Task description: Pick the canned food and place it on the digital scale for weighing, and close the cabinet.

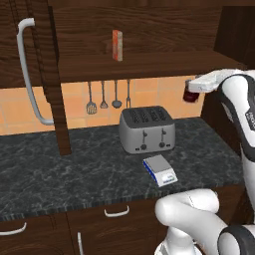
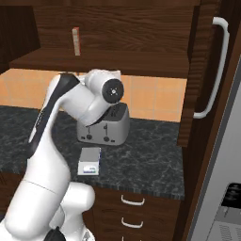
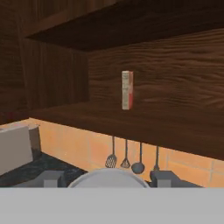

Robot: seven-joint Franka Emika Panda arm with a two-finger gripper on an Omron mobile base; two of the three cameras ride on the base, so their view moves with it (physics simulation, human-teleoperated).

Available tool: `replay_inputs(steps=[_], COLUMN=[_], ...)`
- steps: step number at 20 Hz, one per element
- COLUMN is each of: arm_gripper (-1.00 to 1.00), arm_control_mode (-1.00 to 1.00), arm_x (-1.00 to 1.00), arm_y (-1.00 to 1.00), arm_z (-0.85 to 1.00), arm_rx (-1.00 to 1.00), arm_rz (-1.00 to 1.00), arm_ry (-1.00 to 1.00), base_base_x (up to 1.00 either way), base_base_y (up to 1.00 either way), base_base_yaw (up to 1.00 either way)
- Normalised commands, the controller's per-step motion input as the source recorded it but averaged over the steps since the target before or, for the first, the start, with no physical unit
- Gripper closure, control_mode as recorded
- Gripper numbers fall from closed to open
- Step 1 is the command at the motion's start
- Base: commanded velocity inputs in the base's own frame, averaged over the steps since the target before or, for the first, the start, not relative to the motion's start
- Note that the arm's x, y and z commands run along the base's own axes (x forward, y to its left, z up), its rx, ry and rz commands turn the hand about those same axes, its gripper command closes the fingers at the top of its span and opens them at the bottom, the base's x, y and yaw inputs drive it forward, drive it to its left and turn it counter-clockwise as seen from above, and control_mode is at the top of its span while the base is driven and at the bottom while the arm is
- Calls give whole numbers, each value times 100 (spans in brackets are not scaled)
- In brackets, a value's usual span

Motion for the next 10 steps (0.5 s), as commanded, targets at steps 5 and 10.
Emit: replay_inputs(steps=[5,10], arm_gripper=[100,100], arm_control_mode=[-100,-100], arm_x=[-95,-23], arm_y=[-32,0], arm_z=[-88,-93], arm_rx=[1,-3], arm_rz=[28,36], arm_ry=[-20,-5], base_base_x=[0,0], base_base_y=[0,0], base_base_yaw=[0,0])
